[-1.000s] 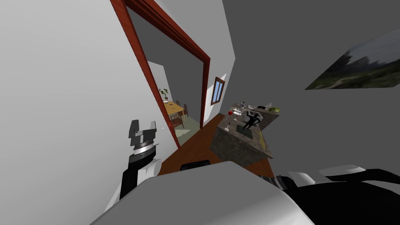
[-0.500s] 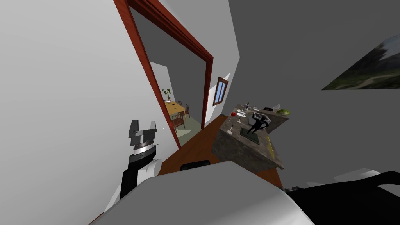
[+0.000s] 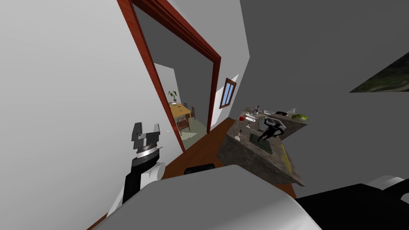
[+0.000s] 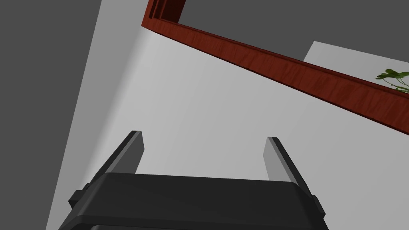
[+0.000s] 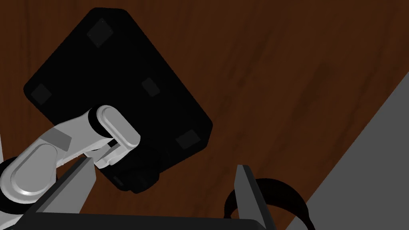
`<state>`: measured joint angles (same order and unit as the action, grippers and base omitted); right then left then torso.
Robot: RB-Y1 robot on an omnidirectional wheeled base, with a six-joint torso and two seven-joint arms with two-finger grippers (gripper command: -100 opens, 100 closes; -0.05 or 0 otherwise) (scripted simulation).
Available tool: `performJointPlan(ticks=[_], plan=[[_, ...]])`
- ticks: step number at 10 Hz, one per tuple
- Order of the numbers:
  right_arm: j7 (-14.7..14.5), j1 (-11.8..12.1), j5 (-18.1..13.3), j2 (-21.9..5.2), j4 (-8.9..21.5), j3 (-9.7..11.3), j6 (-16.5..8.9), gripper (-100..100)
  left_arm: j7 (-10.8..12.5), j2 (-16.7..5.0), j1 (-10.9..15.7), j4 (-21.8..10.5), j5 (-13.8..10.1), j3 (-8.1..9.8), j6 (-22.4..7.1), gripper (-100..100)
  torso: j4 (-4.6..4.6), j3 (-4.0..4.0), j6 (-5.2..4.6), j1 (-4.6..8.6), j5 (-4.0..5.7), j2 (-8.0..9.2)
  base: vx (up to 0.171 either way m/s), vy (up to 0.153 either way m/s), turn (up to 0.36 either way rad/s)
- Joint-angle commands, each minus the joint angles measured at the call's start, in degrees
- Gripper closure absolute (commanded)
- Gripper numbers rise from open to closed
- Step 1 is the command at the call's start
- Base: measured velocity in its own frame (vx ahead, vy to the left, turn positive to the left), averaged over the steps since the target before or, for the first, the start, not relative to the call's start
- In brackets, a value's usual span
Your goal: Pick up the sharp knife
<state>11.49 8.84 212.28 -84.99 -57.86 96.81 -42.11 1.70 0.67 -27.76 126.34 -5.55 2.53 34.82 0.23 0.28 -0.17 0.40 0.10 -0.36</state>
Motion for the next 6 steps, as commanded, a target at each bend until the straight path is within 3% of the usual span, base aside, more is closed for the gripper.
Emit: performJointPlan(ticks=[1, 2, 3, 6], plan=[[-0.06, 1.91, 2.86, -1.36, -0.42, 1.85, -0.47, -100, 0.0, 0.0, 0.0, 0.0, 0.0, 0.0, 0.0, 0, 0.0, 0.0, 0.0, 0.0, 0.0, 0.0, 0.071, -0.054, 0.125], [-0.06, 1.91, 4.46, -1.36, -0.42, 1.85, -0.47, -100, 0.0, 0.0, 0.0, 0.0, 0.0, 0.0, 0.0, 0, 0.0, 0.0, 0.01, 0.03, 0.0, 0.0, 0.052, -0.039, 0.069], [0.23, 3.22, 6.28, -2.51, -0.52, 3.49, -1.09, -100, 0.0, 0.0, 0.0, 0.0, 0.0, 0.0, 0.0, 0, -0.01, -0.03, -0.01, 0.0, 0.01, 0.05, 0.074, -0.04, 0.124], [0.52, 4.43, 10.32, -3.63, -0.61, 5.02, -1.69, -100, 0.0, 0.0, 0.0, 0.0, 0.0, 0.0, 0.0, 0, 0.0, -0.01, 0.0, -0.02, -0.01, 0.01, 0.062, -0.037, 0.069]])
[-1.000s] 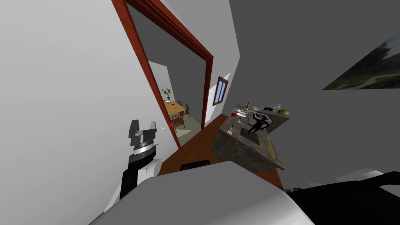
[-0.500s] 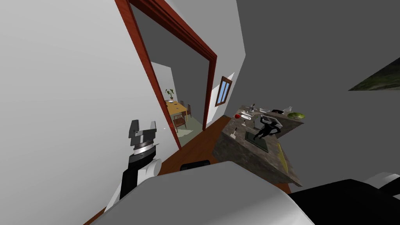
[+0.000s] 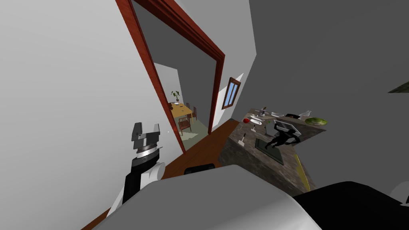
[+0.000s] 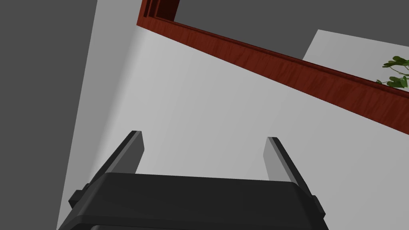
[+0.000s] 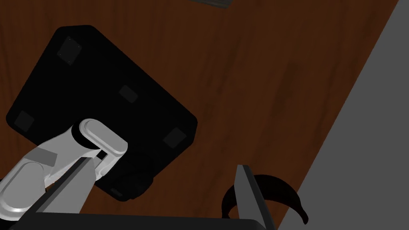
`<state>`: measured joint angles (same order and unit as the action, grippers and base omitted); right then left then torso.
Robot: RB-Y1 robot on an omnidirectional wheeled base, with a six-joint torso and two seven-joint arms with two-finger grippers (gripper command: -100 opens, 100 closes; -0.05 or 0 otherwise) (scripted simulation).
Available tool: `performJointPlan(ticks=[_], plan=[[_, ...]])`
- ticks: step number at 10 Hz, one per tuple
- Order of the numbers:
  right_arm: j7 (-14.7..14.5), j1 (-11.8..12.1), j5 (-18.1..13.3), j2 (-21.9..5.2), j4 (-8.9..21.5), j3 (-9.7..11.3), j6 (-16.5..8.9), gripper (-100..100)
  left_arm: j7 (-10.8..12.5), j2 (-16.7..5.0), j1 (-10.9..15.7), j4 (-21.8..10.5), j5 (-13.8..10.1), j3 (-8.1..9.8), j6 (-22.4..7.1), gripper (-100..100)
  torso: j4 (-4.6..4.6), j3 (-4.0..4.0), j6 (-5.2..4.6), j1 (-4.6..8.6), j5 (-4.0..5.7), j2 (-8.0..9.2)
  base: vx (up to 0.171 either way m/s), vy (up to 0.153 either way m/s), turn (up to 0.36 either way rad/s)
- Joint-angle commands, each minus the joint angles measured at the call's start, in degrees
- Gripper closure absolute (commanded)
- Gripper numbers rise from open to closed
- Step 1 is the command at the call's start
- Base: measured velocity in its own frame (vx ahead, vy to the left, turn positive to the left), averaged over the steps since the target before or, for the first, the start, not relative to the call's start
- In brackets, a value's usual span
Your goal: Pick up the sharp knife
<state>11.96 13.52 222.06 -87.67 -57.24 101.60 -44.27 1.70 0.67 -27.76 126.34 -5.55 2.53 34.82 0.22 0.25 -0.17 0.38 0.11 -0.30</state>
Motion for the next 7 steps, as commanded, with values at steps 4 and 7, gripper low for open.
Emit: performJointPlan(ticks=[4, 7], plan=[[0.61, 1.82, 5.65, -3.02, -1.37, 2.91, -0.64, -100, 0.0, 0.0, 0.0, 0.0, 0.0, 0.0, 0.0, 0, 0.01, 0.02, 0.01, 0.04, 0.0, -0.04, 0.059, -0.052, 0.081], [1.13, 3.37, 10.06, -4.82, -1.42, 5.08, -1.61, -100, 0.0, -0.01, 0.0, 0.0, 0.0, 0.0, 0.0, 0, 0.03, 0.09, 0.03, 0.21, 0.05, -0.16, 0.082, -0.083, 0.097]])
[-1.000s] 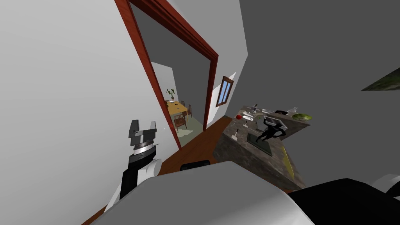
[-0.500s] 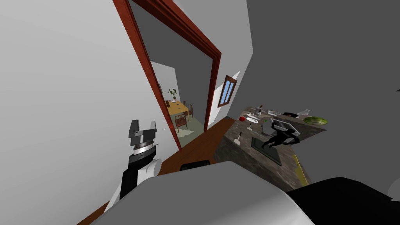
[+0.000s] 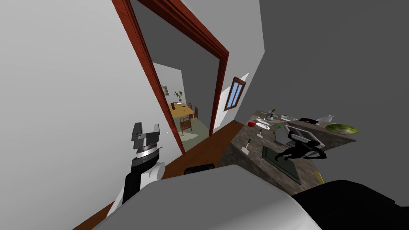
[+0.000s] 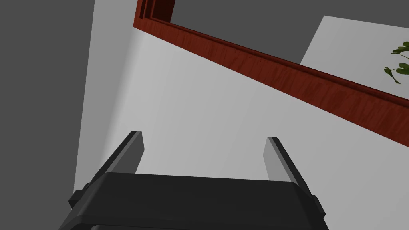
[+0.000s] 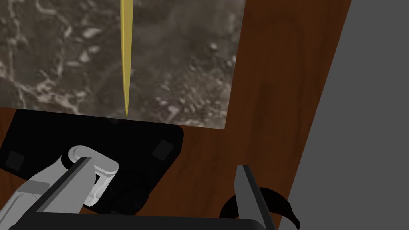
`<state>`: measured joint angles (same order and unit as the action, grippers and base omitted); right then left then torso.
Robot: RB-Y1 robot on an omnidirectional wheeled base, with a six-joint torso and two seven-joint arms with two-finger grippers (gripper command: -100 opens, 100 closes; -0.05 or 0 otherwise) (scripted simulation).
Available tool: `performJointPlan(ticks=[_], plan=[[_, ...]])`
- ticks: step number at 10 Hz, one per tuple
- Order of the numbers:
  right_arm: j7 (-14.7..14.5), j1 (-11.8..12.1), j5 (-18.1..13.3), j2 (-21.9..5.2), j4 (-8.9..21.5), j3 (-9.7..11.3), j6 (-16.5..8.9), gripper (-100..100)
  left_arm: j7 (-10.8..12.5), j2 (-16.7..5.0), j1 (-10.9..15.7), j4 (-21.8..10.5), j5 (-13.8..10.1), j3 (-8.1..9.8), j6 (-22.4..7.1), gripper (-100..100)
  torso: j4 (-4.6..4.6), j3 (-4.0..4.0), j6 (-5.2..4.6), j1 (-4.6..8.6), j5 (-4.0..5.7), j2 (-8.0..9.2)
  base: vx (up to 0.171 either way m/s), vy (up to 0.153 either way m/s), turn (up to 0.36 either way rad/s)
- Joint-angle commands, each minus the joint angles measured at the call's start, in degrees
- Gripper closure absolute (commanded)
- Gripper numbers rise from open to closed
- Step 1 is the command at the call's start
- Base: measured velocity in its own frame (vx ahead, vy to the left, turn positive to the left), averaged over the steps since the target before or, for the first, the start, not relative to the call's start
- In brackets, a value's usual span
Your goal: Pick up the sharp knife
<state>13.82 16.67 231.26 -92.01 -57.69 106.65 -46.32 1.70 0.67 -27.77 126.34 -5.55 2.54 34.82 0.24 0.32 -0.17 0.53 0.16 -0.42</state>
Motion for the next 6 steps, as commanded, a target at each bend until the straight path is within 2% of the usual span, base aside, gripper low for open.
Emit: performJointPlan(ticks=[1, 6], plan=[[-0.5, 0.79, 2.8, -1.26, -0.95, 0.92, 0.04, -100, 0.0, 0.0, 0.0, 0.0, 0.0, 0.0, 0.0, 0, 0.0, 0.0, 0.0, 0.0, 0.0, 0.0, 0.061, -0.091, 0.099], [0.27, 1.77, 9.85, -3.73, -0.58, 3.74, -1.39, -100, 0.0, -0.01, 0.0, 0.0, 0.0, 0.01, 0.0, 0, -0.01, -0.02, 0.01, 0.3, 0.07, 0.04, 0.084, -0.159, 0.124]])
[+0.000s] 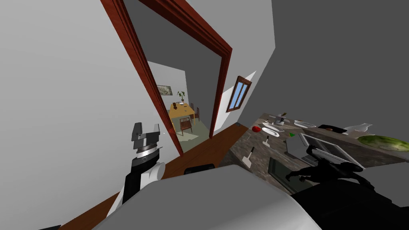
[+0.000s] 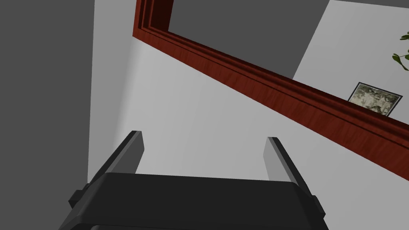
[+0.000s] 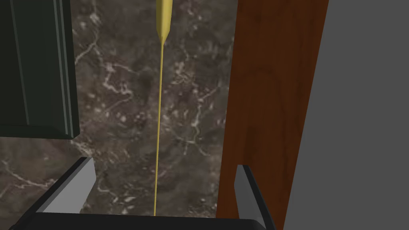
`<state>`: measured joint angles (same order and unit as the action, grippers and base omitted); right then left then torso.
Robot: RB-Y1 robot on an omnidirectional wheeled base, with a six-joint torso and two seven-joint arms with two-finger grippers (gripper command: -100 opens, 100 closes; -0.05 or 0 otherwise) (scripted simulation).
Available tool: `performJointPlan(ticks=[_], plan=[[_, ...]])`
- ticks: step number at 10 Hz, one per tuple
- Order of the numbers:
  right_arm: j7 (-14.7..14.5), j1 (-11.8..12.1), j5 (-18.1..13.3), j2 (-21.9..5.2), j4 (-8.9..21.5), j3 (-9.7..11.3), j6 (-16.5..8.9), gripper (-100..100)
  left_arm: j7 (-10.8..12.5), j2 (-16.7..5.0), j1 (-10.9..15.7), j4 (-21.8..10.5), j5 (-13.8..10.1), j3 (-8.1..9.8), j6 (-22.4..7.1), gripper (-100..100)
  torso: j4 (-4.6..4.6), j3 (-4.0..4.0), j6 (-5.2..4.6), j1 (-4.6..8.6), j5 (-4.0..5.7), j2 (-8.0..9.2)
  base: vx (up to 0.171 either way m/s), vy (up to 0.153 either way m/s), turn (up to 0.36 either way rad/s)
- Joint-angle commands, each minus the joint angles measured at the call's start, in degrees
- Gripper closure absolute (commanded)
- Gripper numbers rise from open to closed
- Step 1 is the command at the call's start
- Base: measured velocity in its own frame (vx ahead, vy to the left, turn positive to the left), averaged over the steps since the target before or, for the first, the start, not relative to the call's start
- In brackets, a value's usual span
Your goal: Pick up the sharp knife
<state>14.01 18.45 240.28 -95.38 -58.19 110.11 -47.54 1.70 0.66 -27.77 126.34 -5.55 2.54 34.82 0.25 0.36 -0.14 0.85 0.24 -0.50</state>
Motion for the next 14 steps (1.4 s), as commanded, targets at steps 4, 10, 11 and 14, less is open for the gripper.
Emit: performJointPlan(ticks=[4, 10, 11, 14], plan=[[0.02, -1.01, 0.3, -0.44, -2.34, -1.11, 2.65, -100, 0.0, 0.02, 0.02, 0.0, 0.0, -0.02, 0.0, 0, -0.1, -0.27, -0.02, -0.61, -0.14, 0.5, -0.027, -0.031, 0.065], [0.14, -2.27, 0.41, -1.02, -5.31, -2.52, 5.93, 100, 0.0, 0.02, 0.01, 0.0, 0.0, -0.01, 0.0, 0, -0.14, -0.33, -0.1, -0.67, -0.15, 0.56, -0.065, -0.003, 0.059], [0.14, -2.26, 0.41, -1.01, -5.29, -2.51, 5.9, 100, 0.0, 0.02, 0.01, 0.0, 0.0, -0.01, 0.0, 0, -0.11, -0.27, -0.09, -0.68, -0.15, 0.45, 0.0, 0.0, 0.0], [0.68, -2.33, 0.67, -1.02, -5.45, -2.65, 5.66, 100, 0.0, 0.02, 0.01, 0.0, 0.0, -0.01, 0.0, 0, 0.0, -0.18, 0.08, -0.64, -0.05, 0.39, 0.001, -0.001, -0.008]])
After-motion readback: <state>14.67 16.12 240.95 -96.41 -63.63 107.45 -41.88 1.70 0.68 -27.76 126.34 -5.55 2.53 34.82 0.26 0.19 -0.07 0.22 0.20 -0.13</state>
